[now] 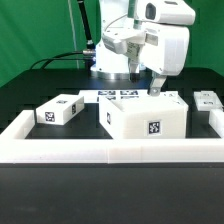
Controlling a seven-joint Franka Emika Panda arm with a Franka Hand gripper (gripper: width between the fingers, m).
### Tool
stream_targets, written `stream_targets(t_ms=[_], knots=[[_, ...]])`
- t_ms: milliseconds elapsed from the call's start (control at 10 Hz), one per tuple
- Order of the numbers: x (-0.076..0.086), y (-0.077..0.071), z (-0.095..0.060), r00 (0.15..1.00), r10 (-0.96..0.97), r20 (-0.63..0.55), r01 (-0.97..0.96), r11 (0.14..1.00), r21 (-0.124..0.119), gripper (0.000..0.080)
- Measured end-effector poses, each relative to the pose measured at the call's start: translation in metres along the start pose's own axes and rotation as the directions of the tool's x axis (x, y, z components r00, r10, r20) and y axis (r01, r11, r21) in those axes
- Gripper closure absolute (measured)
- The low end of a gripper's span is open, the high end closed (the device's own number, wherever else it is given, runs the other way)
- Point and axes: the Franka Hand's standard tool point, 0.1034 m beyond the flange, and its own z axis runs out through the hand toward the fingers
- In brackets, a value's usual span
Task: Assemble cabinet
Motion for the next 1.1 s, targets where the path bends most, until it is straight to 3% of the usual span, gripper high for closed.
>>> stream_targets(t_ms=[200, 300, 700, 900, 1100], knots=[[0.002, -0.012, 0.001, 1.000, -0.008, -0.004, 0.008, 1.000, 0.015, 0.0001], [0.001, -0.023, 0.005, 1.000, -0.029, -0.010, 0.030, 0.999, 0.038, 0.0001], [0.009, -0.052, 0.023, 0.999, -0.024, -0.028, 0.027, 0.996, 0.091, 0.0001], [0.017, -0.060, 0.032, 0.999, 0.001, -0.034, 0.002, 0.995, 0.101, 0.0001], [0.019, -0.056, 0.037, 0.999, 0.005, -0.036, -0.002, 0.995, 0.105, 0.0001]])
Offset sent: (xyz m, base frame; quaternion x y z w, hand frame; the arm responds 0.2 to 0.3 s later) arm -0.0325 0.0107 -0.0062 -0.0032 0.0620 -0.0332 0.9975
